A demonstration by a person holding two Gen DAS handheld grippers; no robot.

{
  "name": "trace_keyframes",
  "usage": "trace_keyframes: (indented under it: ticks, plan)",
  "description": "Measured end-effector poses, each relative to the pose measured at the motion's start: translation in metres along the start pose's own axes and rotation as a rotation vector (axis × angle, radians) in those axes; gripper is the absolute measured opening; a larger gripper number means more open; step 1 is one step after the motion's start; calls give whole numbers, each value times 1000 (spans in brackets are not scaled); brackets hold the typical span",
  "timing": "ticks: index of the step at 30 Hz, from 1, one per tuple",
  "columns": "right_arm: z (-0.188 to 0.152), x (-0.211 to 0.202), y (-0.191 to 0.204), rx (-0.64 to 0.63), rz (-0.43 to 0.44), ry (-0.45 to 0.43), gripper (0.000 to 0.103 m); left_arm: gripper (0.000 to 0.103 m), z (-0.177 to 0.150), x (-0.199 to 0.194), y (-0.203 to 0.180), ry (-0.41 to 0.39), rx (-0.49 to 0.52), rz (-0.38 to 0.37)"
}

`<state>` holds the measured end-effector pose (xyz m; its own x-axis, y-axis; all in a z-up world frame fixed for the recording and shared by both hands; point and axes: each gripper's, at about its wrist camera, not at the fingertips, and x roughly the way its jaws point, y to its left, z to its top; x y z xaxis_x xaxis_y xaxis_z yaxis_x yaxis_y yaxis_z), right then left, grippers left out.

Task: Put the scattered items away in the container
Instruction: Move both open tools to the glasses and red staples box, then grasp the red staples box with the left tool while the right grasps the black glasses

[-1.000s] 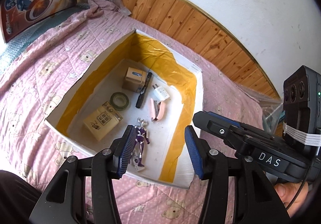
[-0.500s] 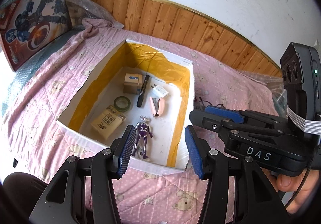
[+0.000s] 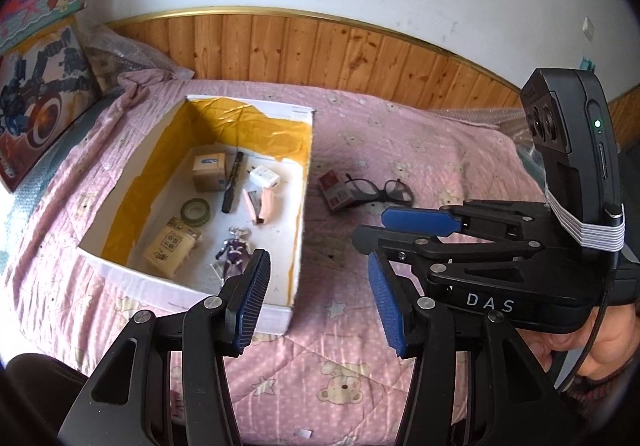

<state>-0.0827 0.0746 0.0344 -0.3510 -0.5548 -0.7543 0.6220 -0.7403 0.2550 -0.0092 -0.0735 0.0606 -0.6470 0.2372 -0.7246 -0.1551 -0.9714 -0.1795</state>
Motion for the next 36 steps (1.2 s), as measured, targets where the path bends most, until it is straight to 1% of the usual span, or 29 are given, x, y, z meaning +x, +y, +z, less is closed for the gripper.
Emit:
trace_keyframes:
  ticks: [5, 10, 13, 15, 17, 18, 19, 23, 25, 26, 28, 30, 33, 35, 36]
  plan:
    - [-27, -12, -39, 44, -25, 5, 37, 54, -4, 23, -28, 48, 43, -39]
    - [-41, -11, -87, 137, -46, 16, 38, 54, 0, 59, -52, 103, 71, -51]
    - [-42, -6, -110, 180, -46, 17, 38, 54, 11, 92, -59, 134, 50, -39]
    - [-40, -1, -122, 180, -62, 28, 39, 54, 21, 111, -63, 132, 34, -32]
    - [-35, 4, -133, 161, -87, 42, 43, 54, 34, 135, -63, 138, -1, -12]
    - [-32, 8, -140, 146, -105, 53, 46, 54, 40, 145, -61, 143, -28, -12]
    - [-29, 11, -146, 128, -119, 66, 47, 54, 45, 156, -59, 147, -57, -21]
    - [-17, 27, -171, 12, -157, 111, 49, 54, 63, 203, -50, 175, -130, 6]
    - [-13, 37, -179, -94, -159, 126, 57, 54, 68, 226, -43, 200, -156, 37]
    - [-13, 43, -180, -163, -166, 127, 60, 54, 70, 238, -40, 214, -170, 44]
    - [-13, 57, -178, -306, -173, 142, 67, 54, 70, 257, -33, 246, -192, 88]
    - [-11, 73, -174, -431, -176, 157, 69, 54, 70, 272, -30, 270, -207, 86]
    - [-7, 99, -170, -586, -188, 157, 72, 54, 70, 287, -31, 281, -198, 96]
    - [-5, 117, -171, -661, -207, 157, 72, 55, 71, 300, -29, 296, -195, 105]
    - [-4, 125, -173, -680, -199, 156, 73, 56, 73, 302, -26, 279, -211, 97]
